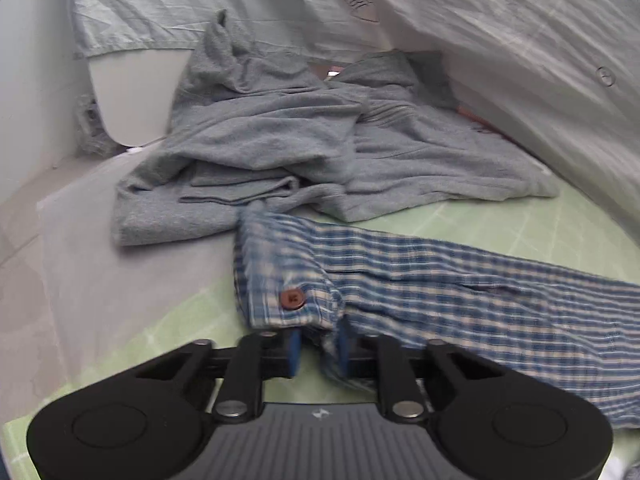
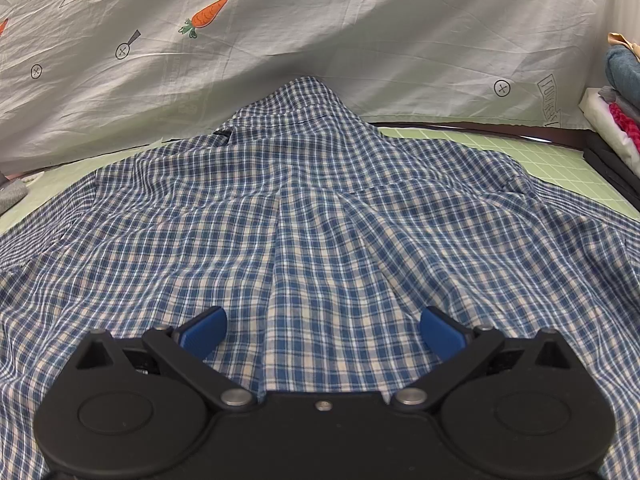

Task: Fold clothes

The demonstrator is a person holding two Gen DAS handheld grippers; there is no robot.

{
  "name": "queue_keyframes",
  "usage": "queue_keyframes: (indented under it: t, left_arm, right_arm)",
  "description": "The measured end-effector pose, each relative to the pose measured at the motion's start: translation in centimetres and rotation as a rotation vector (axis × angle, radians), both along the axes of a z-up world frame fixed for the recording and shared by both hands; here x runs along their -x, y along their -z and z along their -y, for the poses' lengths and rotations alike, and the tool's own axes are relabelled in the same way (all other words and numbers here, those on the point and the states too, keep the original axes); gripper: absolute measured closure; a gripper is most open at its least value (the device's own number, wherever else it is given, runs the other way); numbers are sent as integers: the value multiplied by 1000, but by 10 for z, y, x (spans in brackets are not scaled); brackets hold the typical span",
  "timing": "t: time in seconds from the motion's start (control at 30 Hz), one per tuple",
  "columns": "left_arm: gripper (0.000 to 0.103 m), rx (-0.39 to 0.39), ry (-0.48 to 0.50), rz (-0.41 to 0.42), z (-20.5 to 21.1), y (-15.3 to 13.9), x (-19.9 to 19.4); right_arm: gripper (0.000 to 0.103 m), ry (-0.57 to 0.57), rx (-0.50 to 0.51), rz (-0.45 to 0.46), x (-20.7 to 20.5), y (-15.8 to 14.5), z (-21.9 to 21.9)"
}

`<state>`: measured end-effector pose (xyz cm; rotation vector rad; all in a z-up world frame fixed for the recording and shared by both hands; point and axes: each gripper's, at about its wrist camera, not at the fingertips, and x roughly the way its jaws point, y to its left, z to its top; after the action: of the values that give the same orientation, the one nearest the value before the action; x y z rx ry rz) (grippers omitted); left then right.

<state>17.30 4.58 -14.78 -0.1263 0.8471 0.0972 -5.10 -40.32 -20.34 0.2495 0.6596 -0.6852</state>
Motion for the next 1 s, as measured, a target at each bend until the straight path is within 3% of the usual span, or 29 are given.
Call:
queue_keyframes:
  t: [0.1, 0.2, 0.37, 0.5, 0.57, 0.6, 0.63, 0.7, 0.83, 1.0]
  left_arm:
    - [89, 20, 30, 23, 9, -9, 0]
    - [89, 95, 63, 46, 18, -22, -1]
    - [89, 183, 208, 62, 65, -39, 3]
    - [89, 302, 364, 34, 117, -47, 17]
    - [83, 337, 451, 10, 146, -52, 29]
    - [73, 343, 484, -8, 159, -54, 35]
    - [56, 326, 507, -26, 170, -55, 41]
    - [36, 276, 540, -44, 187, -55, 54]
    - [28, 200, 515, -78, 186, -50, 65]
    - [28, 155, 385, -152, 157, -33, 64]
  right_arm:
    - [0, -1, -1, 0, 0, 0, 0]
    - [0, -1, -2, 2, 0, 0, 0]
    - [0, 0, -2, 2, 0, -1, -1]
    - [0, 1, -2, 1, 0, -1, -2]
    - [0, 1, -3, 1, 1, -2, -1]
    - [0, 2, -5, 1, 1, -2, -1]
    - [0, 5, -10, 1, 1, -2, -1]
    - [0, 12, -28, -11, 1, -4, 0]
    - [0, -6, -118, -5, 4, -12, 1]
    - [0, 37, -283, 125, 12, -30, 2]
